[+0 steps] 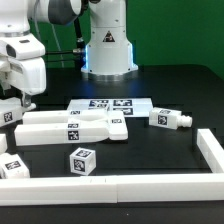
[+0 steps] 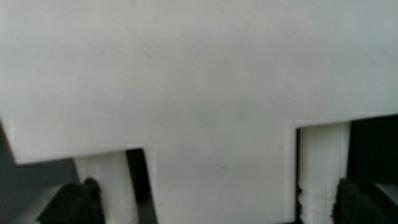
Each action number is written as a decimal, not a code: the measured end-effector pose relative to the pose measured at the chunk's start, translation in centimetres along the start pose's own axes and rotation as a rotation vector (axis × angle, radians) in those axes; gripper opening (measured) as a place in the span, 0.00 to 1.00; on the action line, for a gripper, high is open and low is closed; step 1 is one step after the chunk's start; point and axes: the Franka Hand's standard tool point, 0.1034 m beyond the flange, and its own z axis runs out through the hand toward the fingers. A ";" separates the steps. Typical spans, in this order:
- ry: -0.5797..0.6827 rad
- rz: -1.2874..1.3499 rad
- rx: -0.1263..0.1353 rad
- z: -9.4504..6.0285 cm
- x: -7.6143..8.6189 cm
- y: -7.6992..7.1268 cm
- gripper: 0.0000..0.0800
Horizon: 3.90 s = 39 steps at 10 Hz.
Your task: Assemble chair
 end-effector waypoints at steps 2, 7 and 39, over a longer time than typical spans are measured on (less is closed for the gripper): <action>0.001 0.003 0.000 0.0 0.0 0.0 0.81; 0.007 0.022 0.013 0.0 -0.4 -1.0 0.81; 0.054 0.151 0.014 1.1 2.2 1.4 0.49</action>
Offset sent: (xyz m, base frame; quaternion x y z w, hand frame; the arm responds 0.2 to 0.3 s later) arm 0.0021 0.0013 -0.0005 0.0072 0.0098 -0.0113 0.9999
